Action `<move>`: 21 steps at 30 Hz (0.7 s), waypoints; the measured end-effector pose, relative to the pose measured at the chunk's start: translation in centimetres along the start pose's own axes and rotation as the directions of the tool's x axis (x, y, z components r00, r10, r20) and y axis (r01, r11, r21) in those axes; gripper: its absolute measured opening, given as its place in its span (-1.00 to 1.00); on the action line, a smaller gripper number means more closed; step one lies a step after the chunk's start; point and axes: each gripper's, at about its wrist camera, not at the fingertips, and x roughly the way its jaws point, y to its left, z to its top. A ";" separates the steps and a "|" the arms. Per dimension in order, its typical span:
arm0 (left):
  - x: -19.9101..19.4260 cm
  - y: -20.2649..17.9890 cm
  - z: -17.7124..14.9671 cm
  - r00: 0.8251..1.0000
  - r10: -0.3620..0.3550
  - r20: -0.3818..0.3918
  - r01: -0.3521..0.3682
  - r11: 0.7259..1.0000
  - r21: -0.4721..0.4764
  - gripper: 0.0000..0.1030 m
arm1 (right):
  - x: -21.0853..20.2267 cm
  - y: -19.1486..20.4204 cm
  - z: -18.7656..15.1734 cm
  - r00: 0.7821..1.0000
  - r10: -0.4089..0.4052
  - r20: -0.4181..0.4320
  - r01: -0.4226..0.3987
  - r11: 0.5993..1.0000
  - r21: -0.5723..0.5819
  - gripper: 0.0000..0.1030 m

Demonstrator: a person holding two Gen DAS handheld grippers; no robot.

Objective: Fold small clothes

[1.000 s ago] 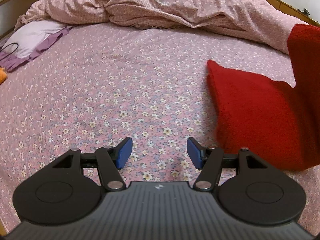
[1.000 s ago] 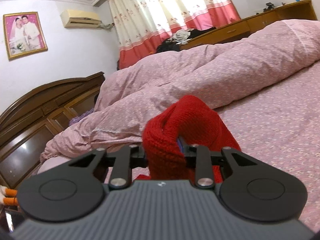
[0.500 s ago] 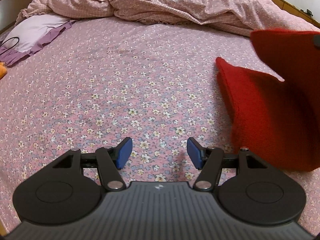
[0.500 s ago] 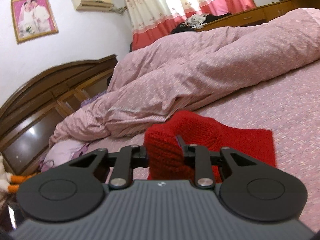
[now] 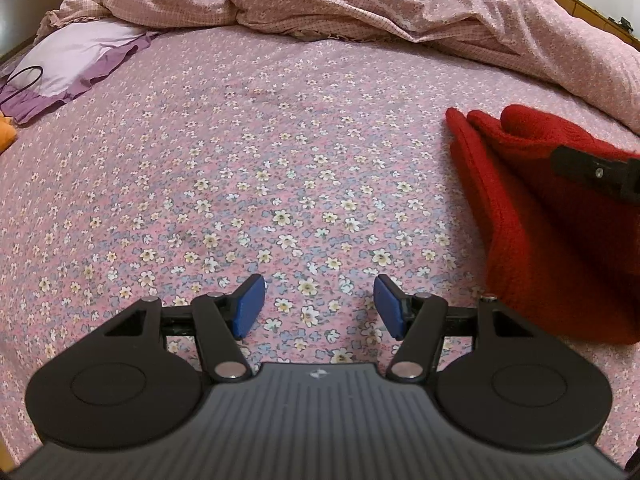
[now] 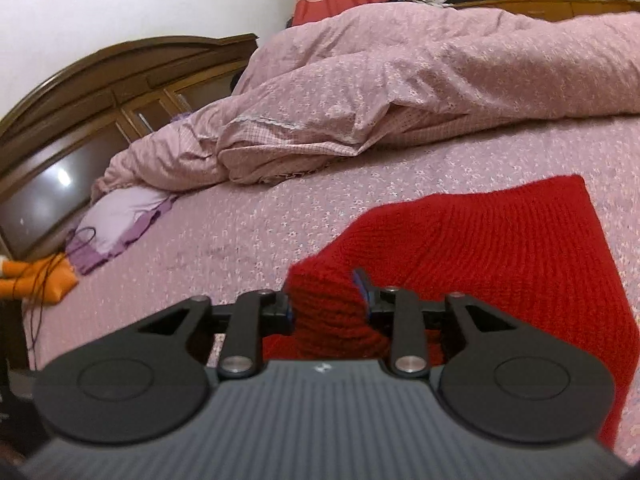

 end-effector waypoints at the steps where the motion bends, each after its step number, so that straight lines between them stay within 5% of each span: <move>1: -0.1 -0.1 0.0 1.000 0.000 0.003 0.000 1.000 0.003 0.28 | -0.2 0.0 0.0 1.000 0.008 0.001 -0.008 1.000 0.001 -0.12; 11: -2.8 -0.9 0.7 0.999 -0.018 0.051 0.018 1.000 0.017 0.28 | -6.1 -0.4 -0.5 0.992 0.120 0.037 -0.122 0.992 0.037 0.03; 21: -7.6 -4.7 3.0 0.979 -0.146 0.141 0.141 0.989 0.047 0.28 | -11.9 -5.9 -1.5 0.995 0.041 0.088 -0.055 0.984 0.167 0.07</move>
